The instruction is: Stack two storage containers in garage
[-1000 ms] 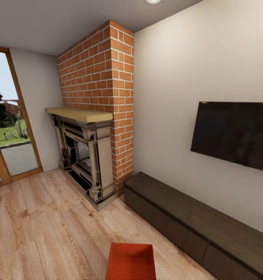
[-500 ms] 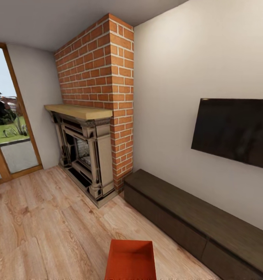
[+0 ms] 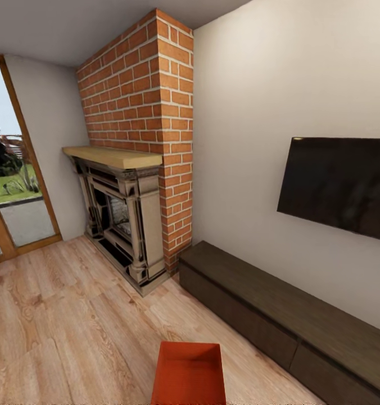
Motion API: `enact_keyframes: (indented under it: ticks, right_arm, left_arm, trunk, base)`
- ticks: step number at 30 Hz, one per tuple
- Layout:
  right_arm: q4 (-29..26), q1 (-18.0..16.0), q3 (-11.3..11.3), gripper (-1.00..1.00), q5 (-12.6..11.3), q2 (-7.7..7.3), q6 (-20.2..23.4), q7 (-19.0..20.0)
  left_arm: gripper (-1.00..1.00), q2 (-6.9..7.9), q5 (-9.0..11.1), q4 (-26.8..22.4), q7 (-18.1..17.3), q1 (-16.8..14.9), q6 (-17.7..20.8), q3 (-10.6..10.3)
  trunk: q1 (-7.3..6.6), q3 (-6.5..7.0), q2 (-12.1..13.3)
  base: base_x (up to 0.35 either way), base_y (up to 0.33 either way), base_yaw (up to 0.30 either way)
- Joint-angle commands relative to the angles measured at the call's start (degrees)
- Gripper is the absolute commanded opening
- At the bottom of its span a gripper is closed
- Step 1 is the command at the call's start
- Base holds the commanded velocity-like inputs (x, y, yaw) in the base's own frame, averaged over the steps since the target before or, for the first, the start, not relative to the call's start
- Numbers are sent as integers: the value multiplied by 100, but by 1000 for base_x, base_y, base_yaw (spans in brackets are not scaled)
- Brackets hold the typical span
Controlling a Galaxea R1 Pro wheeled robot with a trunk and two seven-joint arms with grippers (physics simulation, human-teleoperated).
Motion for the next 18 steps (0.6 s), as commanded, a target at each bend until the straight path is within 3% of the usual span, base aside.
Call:
enact_keyframes:
  ticks: [1, 18]
  right_arm:
    - [16, -9, 44, 100, -19, 1, -32, -2]
    - [17, -10, 41, 100, -24, -5, -32, -2]
  left_arm:
    - [100, 0, 51, -3, 5, -4, 20, 27]
    - [100, 0, 51, -3, 5, -4, 20, 27]
  trunk:
    - [2, -20, -10]
    - [2, -174, -10]
  base:
    - [0, 0, 0]
    - [0, 0, 0]
